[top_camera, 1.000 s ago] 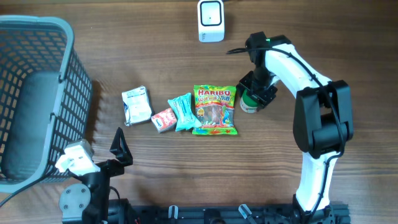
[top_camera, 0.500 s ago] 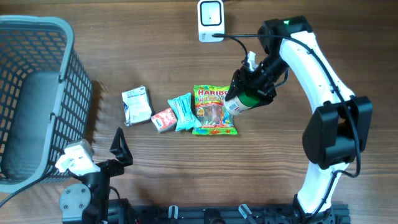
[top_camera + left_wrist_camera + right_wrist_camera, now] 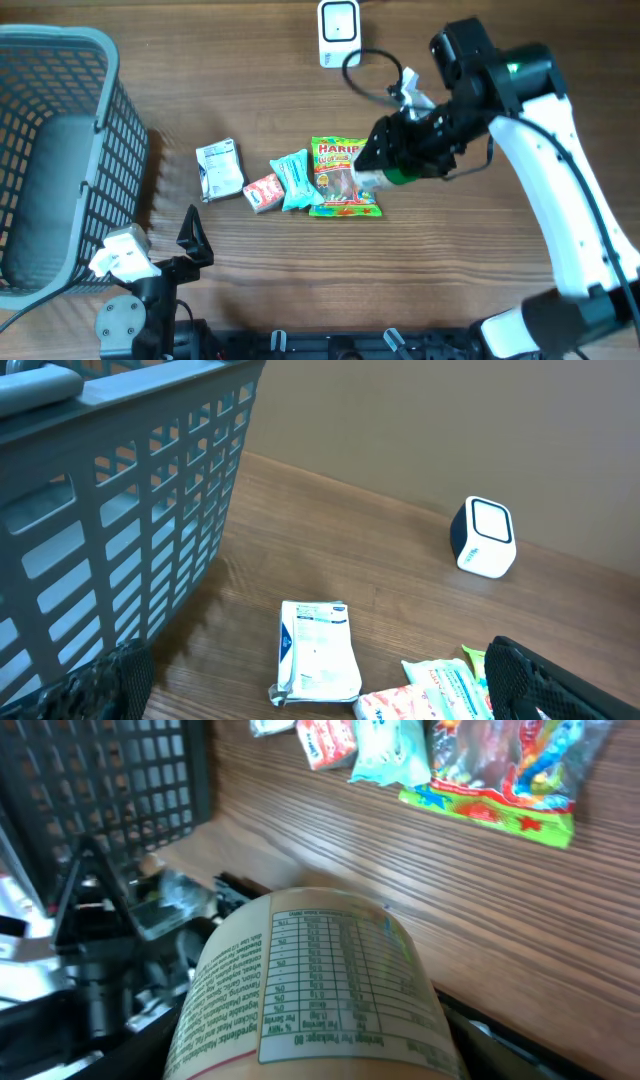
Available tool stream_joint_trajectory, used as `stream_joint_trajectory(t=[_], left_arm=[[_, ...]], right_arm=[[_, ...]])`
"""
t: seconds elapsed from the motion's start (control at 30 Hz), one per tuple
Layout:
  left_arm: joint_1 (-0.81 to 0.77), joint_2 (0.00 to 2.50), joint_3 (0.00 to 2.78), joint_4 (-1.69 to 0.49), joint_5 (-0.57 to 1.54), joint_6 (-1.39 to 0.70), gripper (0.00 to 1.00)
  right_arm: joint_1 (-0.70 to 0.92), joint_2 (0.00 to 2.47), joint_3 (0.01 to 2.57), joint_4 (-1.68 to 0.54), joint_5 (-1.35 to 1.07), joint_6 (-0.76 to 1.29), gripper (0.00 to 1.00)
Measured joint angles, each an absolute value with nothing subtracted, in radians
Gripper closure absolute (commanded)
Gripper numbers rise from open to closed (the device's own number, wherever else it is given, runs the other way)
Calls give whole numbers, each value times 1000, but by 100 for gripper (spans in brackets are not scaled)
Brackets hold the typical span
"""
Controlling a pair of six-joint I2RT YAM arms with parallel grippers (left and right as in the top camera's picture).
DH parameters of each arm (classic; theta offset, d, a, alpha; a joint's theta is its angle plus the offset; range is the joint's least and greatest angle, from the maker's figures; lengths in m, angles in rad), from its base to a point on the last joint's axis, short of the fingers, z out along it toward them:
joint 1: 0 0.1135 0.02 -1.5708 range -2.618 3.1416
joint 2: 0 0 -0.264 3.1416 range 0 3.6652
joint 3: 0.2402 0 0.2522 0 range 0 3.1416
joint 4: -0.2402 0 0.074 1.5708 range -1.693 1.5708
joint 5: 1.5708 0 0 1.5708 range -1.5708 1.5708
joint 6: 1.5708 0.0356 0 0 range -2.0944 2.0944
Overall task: Scan the item barcode
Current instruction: 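Hold the jar under the scanner, then carry it to the table's right edge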
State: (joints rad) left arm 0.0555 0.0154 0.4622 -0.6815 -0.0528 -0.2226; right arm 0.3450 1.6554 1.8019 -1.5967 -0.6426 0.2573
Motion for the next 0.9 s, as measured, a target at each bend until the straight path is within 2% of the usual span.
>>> stream_joint_trajectory(t=[0.07, 0.2, 0.33, 0.37, 0.53, 0.77, 0.9], left_arm=[[56, 15, 462, -682, -53, -223, 0], [56, 15, 462, -682, -52, -223, 0], [56, 15, 462, -682, -53, -223, 0], [56, 15, 462, -682, -53, -223, 0], [56, 15, 462, -682, -52, -223, 0], [56, 15, 462, -681, -50, -223, 0], [56, 15, 461, -682, -50, -223, 0]], right_arm=[[375, 1639, 1803, -1503, -534, 310, 35], [403, 1646, 1797, -1126, -252, 360, 30], [404, 1658, 1720, -691, 52, 369, 32], [404, 1675, 1702, -613, 89, 361, 35], [405, 1876, 1674, -244, 159, 230, 36], [405, 2177, 1654, 190, 197, 75, 31], [405, 2240, 1650, 344, 221, 47, 30]])
